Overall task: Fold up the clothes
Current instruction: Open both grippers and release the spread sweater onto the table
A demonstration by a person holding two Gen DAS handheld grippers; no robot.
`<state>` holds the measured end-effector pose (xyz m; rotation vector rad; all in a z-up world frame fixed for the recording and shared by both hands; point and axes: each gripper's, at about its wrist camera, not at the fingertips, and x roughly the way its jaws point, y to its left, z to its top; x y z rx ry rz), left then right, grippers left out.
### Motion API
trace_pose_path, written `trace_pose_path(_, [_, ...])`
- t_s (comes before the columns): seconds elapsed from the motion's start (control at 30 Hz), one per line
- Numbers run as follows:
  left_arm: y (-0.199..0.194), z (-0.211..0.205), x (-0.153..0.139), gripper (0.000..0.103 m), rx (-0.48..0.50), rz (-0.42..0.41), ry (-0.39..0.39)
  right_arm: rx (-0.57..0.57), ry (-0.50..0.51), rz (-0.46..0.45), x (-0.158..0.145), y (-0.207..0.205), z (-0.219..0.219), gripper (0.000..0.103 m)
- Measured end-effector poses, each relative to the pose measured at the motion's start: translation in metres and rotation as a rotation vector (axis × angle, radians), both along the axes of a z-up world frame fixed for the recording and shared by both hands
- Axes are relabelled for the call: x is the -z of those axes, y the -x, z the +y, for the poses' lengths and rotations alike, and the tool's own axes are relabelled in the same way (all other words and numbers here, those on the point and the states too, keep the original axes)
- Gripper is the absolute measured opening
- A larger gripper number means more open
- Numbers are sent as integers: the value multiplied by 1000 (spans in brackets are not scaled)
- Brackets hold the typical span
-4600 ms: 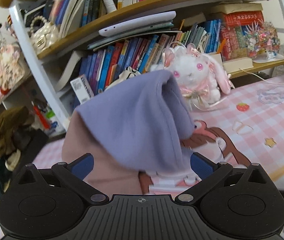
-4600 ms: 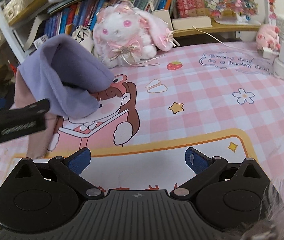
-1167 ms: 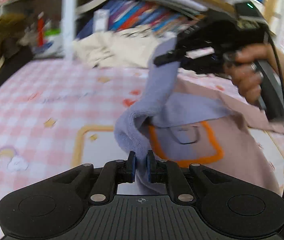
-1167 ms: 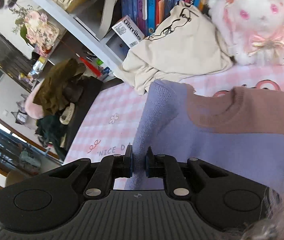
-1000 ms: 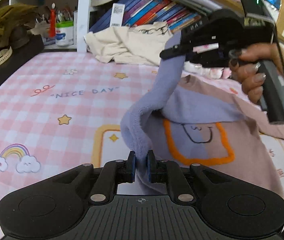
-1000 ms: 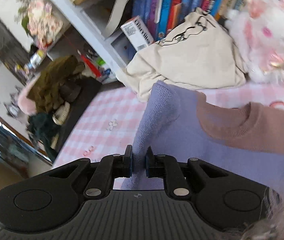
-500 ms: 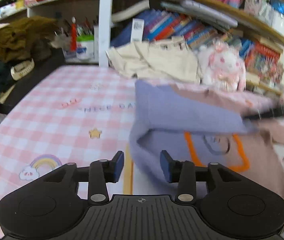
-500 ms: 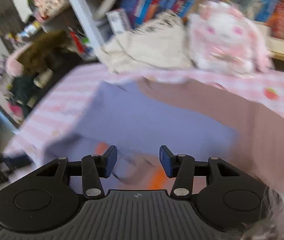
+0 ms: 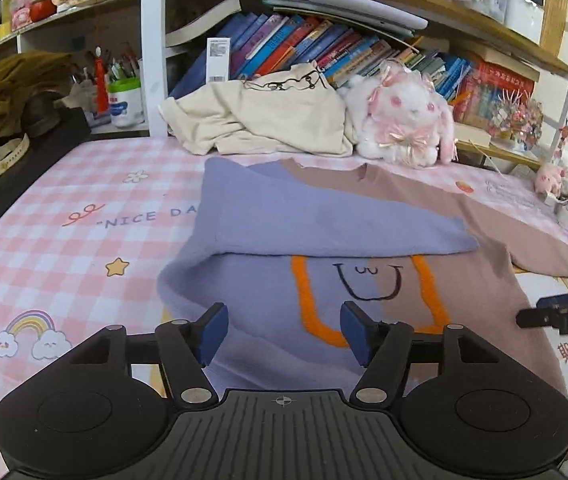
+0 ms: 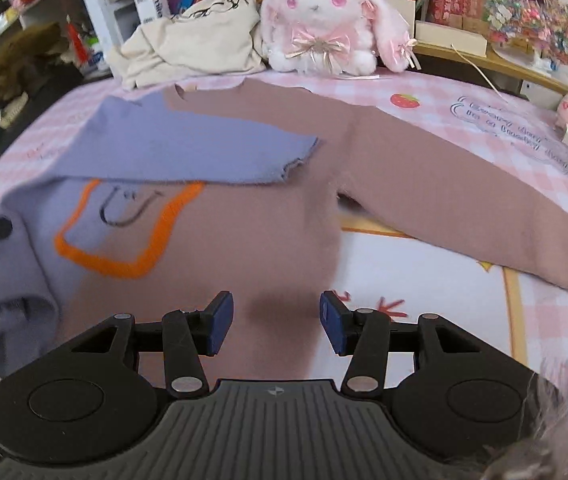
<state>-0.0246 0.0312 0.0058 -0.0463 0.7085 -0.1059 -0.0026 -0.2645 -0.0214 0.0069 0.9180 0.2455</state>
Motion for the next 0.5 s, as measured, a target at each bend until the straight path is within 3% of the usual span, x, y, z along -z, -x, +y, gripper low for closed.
trace_pose_path(0.23, [5, -18, -2, 69, -29, -17, -9, -70, 74, -7, 6, 9, -3, 46])
trace_pose_path(0.5, [14, -26, -7, 70, -77, -29, -21, -107, 76, -27, 4, 8, -11, 46])
